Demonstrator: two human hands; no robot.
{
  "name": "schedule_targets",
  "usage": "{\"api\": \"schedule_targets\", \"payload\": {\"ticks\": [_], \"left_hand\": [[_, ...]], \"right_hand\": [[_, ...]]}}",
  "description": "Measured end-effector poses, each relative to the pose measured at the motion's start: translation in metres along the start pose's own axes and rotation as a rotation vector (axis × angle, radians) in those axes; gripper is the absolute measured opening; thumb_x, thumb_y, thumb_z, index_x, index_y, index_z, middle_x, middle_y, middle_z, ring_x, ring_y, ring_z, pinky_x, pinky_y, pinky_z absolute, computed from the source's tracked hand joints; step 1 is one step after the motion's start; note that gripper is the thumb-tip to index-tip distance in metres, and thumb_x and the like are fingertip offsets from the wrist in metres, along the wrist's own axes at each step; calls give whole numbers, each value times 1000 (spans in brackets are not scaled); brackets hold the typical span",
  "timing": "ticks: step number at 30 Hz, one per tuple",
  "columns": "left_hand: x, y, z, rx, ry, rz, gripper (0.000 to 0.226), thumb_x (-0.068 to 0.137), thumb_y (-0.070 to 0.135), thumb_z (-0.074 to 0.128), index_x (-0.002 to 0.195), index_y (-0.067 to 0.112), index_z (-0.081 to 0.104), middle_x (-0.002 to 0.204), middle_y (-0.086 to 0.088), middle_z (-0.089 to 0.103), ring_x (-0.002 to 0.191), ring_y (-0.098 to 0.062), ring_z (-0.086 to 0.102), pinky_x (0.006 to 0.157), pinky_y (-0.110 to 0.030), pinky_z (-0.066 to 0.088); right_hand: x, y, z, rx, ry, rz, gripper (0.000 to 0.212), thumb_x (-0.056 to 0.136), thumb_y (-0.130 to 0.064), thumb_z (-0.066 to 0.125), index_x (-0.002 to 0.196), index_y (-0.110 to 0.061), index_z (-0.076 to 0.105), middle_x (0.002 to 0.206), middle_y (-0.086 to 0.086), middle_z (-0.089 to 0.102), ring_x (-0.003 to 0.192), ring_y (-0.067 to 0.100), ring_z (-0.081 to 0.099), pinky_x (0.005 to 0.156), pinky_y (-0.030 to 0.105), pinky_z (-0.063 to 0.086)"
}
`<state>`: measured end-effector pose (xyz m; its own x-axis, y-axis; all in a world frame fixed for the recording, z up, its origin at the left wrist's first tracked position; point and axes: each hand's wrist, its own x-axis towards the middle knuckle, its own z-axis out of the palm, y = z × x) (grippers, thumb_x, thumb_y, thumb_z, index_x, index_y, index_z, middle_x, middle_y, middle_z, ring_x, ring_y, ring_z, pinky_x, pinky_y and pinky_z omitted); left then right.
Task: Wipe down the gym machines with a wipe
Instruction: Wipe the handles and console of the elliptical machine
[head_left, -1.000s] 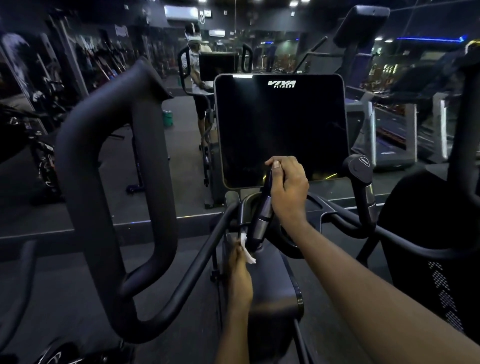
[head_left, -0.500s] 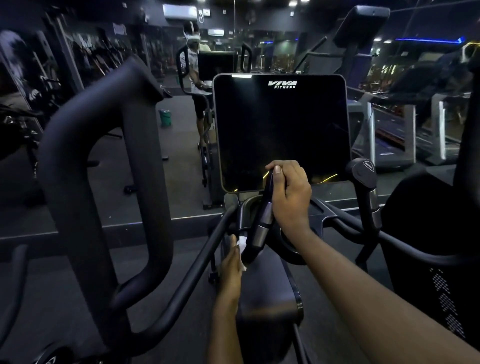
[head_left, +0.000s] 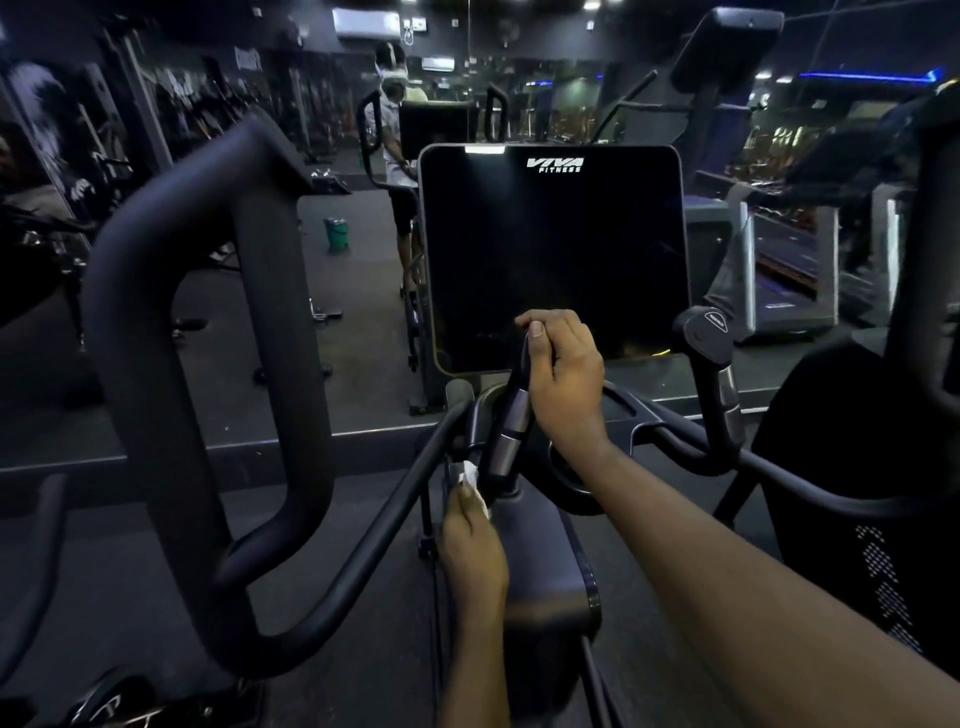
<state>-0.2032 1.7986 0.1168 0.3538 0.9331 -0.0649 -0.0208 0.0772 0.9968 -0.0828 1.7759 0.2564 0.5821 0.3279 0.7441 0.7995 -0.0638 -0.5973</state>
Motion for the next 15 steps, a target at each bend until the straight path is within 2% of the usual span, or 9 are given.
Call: {"api": "schedule_targets", "payload": {"ticks": [2,4,6,8,10,11,13,15], "left_hand": [[-4,5,-7,163,72,126,40,107,30,44,120,1,70,112,-17,73,103,-30,68,82,-26,45],[-11,14,-16,164,133,260,38,107,25,43,113,0,71,106,-15,73,96,-25,65,77,-21,39],[-19,23,-25,210,137,386,46,104,36,38,96,3,69,90,-12,71,81,-24,61,69,-25,37],[-26,28,-32,264,89,457,46,100,45,33,84,12,60,77,-3,63,72,-20,56,64,-31,36],[-27,31,-36,268,-14,499,35,97,45,35,81,21,54,70,4,58,67,-14,53,60,-34,36],[-29,33,-36,270,-81,506,31,97,44,37,83,23,54,68,4,58,65,-12,53,59,-34,39],[-35,40,-34,304,-201,477,24,98,42,41,92,24,56,66,1,62,60,-9,56,57,-33,44],[-39,46,-32,326,-282,423,14,105,32,45,98,25,55,67,-1,64,57,-7,57,54,-26,44]], "right_hand": [[1,0,-14,131,-128,59,27,104,-16,52,127,-19,65,124,-9,62,118,8,58,100,28,49],[-8,-5,-30,335,-153,206,41,100,-5,57,137,-22,57,137,-8,58,128,2,53,105,20,45],[-30,-10,-44,419,-49,383,46,94,5,58,126,-28,56,131,-7,61,118,-3,58,93,16,49],[-57,-3,-48,326,-50,484,42,89,9,58,108,-29,63,113,-6,67,102,6,64,84,25,53],[-79,8,-49,369,-292,565,44,87,11,59,103,-30,66,110,-2,69,96,14,65,89,43,56],[-89,11,-51,428,-445,585,44,86,11,62,106,-28,66,113,2,69,96,17,65,91,47,55],[-105,13,-57,493,-635,558,46,81,8,69,115,-22,64,115,4,69,98,15,66,91,35,55],[-118,13,-61,492,-636,555,43,80,8,73,115,-17,67,109,2,72,99,11,67,88,24,53]]}}
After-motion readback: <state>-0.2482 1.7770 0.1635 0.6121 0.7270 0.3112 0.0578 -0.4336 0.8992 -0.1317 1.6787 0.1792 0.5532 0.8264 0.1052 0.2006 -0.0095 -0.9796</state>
